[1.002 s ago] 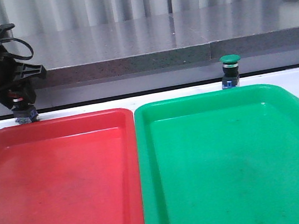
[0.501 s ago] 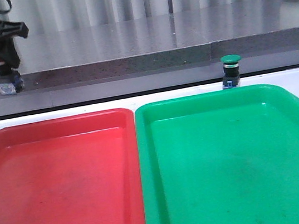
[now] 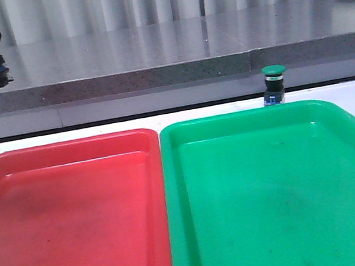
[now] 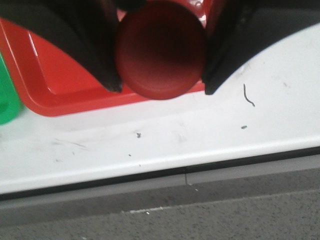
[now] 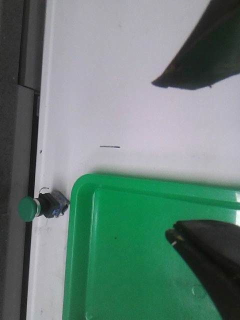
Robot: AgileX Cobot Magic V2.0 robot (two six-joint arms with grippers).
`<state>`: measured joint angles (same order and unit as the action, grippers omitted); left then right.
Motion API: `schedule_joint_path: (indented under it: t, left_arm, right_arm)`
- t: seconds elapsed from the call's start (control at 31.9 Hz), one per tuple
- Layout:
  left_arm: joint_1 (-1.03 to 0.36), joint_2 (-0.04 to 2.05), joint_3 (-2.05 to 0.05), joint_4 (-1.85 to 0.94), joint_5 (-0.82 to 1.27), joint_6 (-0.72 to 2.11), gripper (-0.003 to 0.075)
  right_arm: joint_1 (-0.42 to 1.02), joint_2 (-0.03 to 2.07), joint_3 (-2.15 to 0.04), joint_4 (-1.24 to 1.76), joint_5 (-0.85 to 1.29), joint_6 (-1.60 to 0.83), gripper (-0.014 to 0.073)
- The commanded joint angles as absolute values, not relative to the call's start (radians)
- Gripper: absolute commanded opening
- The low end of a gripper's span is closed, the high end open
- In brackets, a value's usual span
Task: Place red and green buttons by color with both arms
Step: 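Lift the red-capped button with the left gripper, then carry the red button forward and lower it into the red tray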
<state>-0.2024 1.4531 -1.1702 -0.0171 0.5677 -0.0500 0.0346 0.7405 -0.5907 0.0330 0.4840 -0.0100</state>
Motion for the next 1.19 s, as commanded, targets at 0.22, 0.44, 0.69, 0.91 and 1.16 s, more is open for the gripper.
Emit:
schedule_joint_path:
  t: [0.22, 0.44, 0.69, 0.91, 1.16]
  left_arm:
    - [-0.316, 1.168, -0.922, -0.04, 0.476, -0.051, 0.0209]
    - [-0.371, 1.12, -0.801, -0.042, 0.456, -0.051, 0.0209]
    - [-0.38, 1.14, -0.719, -0.043, 0.329, -0.051, 0.0209]
    - [-0.38, 1.223, -0.708, -0.043, 0.247, -0.051, 0.0209]
    - [-0.38, 1.351, -0.708, -0.047, 0.148, -0.051, 0.0209]
  right_arm:
    - [0.031, 0.741, -0.622, 0.025, 0.409, -0.022, 0.0563]
    - [0.031, 0.741, -0.622, 0.025, 0.409, -0.022, 0.0563]
    - [0.031, 0.741, -0.622, 0.025, 0.409, -0.022, 0.0563]
    - [0.031, 0.741, -0.622, 0.025, 0.409, -0.022, 0.0563]
    - [0.031, 0.741, -0.622, 0.025, 0.409, -0.022, 0.0563]
